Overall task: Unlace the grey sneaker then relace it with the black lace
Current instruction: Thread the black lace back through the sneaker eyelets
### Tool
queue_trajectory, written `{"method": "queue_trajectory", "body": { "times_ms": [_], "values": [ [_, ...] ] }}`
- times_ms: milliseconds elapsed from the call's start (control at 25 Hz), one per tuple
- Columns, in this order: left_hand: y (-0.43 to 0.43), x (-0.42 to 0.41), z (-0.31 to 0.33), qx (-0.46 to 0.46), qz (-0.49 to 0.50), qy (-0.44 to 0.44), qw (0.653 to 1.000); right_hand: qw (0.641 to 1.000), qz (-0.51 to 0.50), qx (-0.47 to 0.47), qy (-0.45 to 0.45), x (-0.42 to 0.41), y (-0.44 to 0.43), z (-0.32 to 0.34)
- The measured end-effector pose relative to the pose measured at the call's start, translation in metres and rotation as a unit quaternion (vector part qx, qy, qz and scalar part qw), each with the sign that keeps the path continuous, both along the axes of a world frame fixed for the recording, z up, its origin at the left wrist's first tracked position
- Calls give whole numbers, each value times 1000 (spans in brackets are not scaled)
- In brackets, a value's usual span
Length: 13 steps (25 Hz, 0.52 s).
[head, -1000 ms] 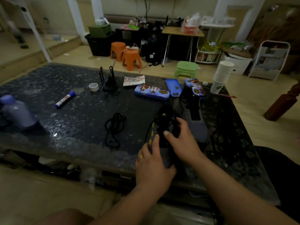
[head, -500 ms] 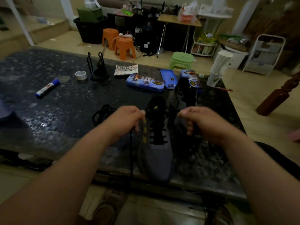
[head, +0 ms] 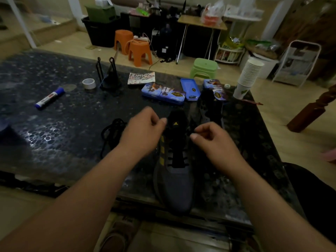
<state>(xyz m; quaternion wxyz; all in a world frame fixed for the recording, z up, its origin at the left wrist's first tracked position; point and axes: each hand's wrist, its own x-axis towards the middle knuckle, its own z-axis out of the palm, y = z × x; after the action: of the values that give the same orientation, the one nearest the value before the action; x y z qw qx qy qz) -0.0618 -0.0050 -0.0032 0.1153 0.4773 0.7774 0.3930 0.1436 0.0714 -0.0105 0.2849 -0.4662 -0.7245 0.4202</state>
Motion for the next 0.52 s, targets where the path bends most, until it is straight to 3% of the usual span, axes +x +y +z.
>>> {"method": "queue_trajectory", "body": {
  "times_ms": [80,320,520],
  "values": [
    [-5,13,-8,-62,-65,-29,996,1000,19,19,12,-3,-7,-15],
    [-3,18,-11,-16,-103,41,994,983,41,164,-65,-14,-4,-13],
    [2,8,-7,-44,-58,-77,994,999,14,-8,-28,-4,5,-5]
  ]
}}
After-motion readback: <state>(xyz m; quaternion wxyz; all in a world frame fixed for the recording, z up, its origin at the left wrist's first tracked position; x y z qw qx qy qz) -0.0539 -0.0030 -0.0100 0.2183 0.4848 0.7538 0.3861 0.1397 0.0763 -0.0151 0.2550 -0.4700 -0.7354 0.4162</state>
